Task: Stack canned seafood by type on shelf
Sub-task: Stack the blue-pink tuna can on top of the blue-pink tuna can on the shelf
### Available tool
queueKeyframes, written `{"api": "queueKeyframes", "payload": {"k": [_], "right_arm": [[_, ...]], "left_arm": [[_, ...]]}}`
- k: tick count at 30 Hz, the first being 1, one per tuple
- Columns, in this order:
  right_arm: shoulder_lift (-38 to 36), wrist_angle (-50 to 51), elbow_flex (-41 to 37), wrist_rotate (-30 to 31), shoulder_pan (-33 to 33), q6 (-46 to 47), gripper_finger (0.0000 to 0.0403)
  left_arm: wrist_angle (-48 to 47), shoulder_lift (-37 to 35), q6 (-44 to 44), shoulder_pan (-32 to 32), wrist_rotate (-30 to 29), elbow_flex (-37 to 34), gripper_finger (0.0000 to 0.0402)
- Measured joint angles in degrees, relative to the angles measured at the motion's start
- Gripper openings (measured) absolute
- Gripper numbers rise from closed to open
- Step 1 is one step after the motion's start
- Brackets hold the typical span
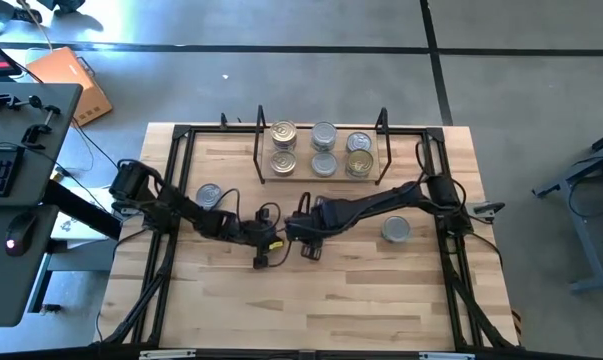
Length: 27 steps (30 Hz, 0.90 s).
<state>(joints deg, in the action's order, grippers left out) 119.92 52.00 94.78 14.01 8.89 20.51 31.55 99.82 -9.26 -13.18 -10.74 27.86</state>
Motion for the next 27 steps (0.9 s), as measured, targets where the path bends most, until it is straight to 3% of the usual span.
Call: {"api": "queueKeyframes", "payload": {"k": [6, 9, 17, 23, 27], "right_arm": [[-0.2, 0.5, -0.7, 8.7, 3.6, -2.8, 0.0178], [-2.6, -6.0, -6.7, 10.2, 5.6, -4.8, 0.0178], [-13.6, -58.8, -36.3, 4.5, 10.9, -4.1, 0.0178], [-13.1, -95.1, -48.5, 8.2, 13.1, -7.9, 0.0178], [-13.1, -111.3, -52.5, 10.1, 15.0, -15.6, 0.0178]], "left_arm": [[-1.0, -0.5, 1.5, -4.7, -4.8, -0.1, 0.0], [-1.3, -2.0, 5.1, -8.2, -7.5, -0.9, 0.0], [2.3, -10.4, 14.2, -16.2, -19.9, -4.0, 0.0], [7.5, -18.6, 19.8, -17.1, -18.3, -5.8, 0.001], [7.6, -21.5, 20.4, -17.1, -13.4, -5.8, 0.0059]]}}
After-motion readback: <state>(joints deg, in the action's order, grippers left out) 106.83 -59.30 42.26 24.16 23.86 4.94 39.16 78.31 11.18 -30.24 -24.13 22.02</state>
